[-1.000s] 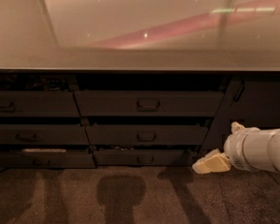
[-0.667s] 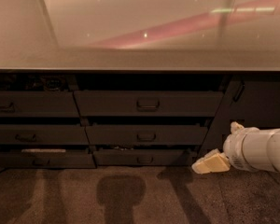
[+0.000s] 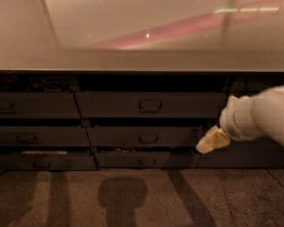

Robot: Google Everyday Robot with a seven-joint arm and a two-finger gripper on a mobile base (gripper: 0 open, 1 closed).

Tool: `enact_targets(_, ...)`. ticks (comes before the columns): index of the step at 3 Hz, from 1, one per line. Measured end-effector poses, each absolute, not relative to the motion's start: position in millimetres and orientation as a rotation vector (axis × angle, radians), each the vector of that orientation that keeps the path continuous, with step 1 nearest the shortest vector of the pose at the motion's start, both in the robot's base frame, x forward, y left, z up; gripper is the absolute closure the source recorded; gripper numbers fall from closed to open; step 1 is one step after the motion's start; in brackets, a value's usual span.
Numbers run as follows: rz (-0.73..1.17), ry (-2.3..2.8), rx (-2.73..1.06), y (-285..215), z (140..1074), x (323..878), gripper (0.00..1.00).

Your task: Open top drawer

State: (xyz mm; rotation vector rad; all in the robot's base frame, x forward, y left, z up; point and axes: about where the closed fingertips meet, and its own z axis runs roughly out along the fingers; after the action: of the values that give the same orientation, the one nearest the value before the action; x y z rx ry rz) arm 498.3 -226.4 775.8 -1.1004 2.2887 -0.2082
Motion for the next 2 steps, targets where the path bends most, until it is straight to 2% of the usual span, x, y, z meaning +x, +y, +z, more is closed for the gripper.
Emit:
enact_targets(1,-0.327,2.222,-1.394,-215.1,792.2,521.8,0.0)
enact_targets(2,-0.335,2.212,-1.456,-210.9,791.0,519.9,0.0)
